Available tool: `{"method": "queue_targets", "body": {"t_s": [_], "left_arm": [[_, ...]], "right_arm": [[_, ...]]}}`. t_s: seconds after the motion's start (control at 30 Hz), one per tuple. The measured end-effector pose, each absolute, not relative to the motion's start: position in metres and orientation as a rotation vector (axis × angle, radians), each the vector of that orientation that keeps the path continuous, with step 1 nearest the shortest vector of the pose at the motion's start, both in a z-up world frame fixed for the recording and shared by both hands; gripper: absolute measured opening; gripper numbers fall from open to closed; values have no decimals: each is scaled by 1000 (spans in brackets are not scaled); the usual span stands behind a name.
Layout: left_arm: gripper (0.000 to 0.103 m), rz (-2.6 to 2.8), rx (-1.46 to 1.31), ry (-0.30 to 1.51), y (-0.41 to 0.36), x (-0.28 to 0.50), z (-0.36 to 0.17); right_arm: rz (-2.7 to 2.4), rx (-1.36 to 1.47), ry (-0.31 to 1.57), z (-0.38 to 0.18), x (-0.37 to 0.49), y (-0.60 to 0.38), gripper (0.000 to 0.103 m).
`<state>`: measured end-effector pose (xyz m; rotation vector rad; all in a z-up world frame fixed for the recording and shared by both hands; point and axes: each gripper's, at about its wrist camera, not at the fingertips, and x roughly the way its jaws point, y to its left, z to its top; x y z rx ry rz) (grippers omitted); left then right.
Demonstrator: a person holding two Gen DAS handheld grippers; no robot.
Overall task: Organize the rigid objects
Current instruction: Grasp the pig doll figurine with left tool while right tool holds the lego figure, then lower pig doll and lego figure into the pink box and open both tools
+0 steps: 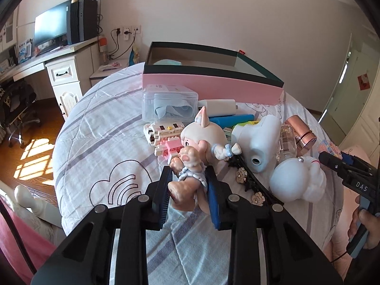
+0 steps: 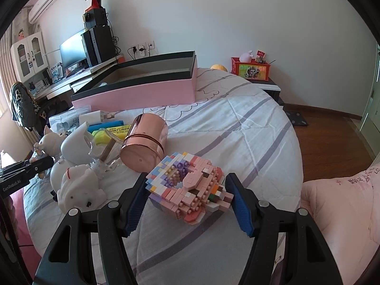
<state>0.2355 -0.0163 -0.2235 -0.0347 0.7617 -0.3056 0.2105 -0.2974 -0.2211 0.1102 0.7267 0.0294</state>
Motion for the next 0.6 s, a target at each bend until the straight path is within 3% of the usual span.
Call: {"method": "queue_targets", "body": {"t_s": [0.3, 0.6], "left_arm": [[28, -334, -45, 689, -16, 236, -186], [28, -428, 11, 637, -54, 309, -141]], "right_arm": [[80, 76, 662, -185, 225, -287, 66], [185, 16, 613, -140, 301, -266, 66]]}}
